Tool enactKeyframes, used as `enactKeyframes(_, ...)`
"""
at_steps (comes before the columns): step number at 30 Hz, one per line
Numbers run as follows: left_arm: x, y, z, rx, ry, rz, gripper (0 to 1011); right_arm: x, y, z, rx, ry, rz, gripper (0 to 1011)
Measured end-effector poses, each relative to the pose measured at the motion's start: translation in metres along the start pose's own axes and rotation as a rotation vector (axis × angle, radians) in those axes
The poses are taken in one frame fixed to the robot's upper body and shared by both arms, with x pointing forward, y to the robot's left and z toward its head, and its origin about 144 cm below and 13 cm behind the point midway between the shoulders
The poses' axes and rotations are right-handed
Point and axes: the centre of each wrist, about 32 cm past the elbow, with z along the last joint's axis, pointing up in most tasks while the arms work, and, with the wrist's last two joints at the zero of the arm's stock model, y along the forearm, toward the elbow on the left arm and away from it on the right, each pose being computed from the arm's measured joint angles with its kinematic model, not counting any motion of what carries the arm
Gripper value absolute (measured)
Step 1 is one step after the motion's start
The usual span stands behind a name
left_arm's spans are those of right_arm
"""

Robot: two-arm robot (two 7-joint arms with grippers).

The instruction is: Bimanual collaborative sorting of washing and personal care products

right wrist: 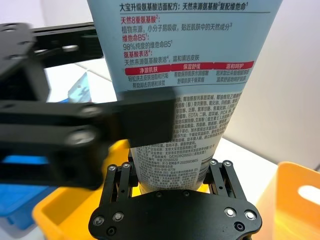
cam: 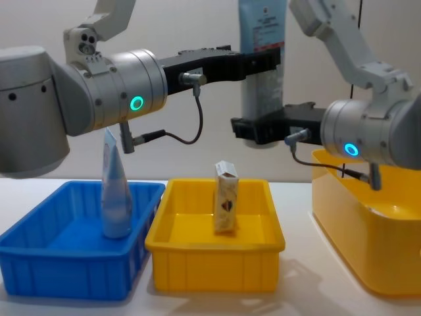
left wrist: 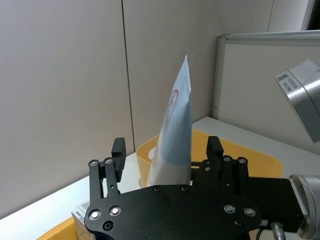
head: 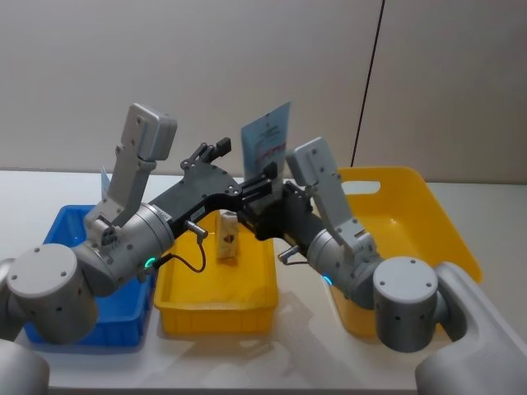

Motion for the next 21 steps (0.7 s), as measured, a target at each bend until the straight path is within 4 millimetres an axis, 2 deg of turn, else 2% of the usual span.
enactKeyframes(4,0.000,0.000,0.000,0.000,0.000,0.000,1001,0.003,-0.003,0.001,-0.009,0.022,-0.047,637)
enactKeyframes(21,0.000,0.000,0.000,0.000,0.000,0.000,1001,0.020,-0.015,0.002,-0.110,0.102,-0.266,637)
